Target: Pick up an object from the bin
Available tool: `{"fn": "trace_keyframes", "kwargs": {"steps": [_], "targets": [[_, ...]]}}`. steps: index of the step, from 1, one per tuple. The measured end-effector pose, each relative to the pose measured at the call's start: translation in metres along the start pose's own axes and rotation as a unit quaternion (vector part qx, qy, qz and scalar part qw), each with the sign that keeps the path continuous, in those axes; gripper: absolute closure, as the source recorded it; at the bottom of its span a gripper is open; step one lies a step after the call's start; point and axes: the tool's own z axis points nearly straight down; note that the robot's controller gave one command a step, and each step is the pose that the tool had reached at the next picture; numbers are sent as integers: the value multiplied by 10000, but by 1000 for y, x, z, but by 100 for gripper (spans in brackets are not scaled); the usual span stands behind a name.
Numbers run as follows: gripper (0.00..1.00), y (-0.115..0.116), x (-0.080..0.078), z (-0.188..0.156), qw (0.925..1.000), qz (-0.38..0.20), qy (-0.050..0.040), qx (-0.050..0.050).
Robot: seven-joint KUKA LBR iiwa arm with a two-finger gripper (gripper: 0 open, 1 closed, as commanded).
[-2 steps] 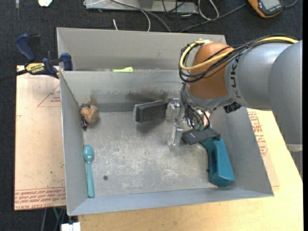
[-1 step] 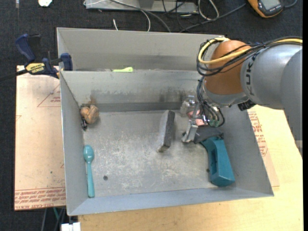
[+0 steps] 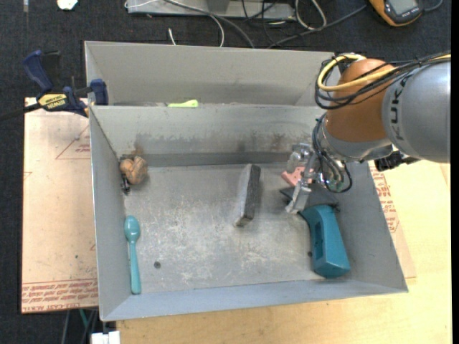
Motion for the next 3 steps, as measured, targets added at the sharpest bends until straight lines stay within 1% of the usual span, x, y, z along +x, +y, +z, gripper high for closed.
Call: {"fn": "trace_keyframes", "kwargs": {"steps": [1,2,3], "targets": [[0,-33,-12,14,9992,-403,-7,-2],[100,-55,-21,15,9999,-146,-48,-29],[100,-55,-21,15,9999,-144,-48,-30]]}}
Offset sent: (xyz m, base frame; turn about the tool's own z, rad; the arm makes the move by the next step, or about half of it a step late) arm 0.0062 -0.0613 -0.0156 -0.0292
